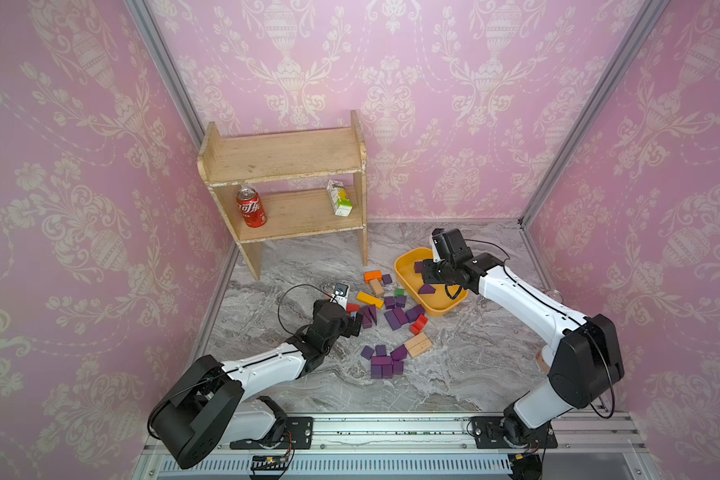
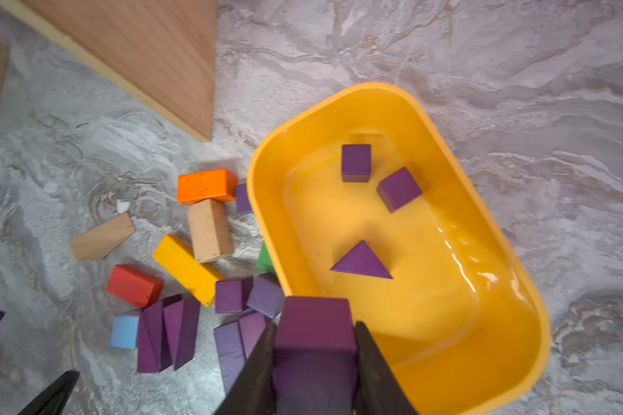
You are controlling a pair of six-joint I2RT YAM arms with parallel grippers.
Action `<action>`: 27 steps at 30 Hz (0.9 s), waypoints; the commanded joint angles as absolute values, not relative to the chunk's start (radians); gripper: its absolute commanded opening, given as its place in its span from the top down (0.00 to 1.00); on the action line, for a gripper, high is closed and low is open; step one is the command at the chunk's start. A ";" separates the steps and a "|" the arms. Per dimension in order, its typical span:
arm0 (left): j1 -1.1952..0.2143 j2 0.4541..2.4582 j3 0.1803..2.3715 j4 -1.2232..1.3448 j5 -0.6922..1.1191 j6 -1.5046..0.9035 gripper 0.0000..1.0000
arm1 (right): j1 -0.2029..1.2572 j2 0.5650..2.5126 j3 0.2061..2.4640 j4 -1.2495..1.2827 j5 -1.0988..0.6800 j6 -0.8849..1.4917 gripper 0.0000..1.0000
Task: Pick purple bricks into the storage bin
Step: Place the building block in the storage box, then pick up the building block from the center of the board.
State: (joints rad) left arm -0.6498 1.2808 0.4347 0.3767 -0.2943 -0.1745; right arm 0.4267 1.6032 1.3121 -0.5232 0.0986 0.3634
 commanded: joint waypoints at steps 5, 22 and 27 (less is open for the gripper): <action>-0.642 1.296 0.430 0.379 -0.301 -0.193 0.01 | 0.379 1.701 1.363 -0.562 0.155 0.309 0.77; -0.641 1.291 0.431 0.377 -0.295 -0.195 0.01 | 0.369 1.651 1.339 -0.564 0.106 0.293 0.28; -0.642 1.278 0.435 0.361 -0.294 -0.190 0.01 | 0.434 1.580 1.287 -0.570 0.116 0.310 0.28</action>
State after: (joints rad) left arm -0.6498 1.2861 0.4347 0.3759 -0.2943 -0.1745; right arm 0.3939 1.6360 1.3102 -0.5591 0.1276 0.2913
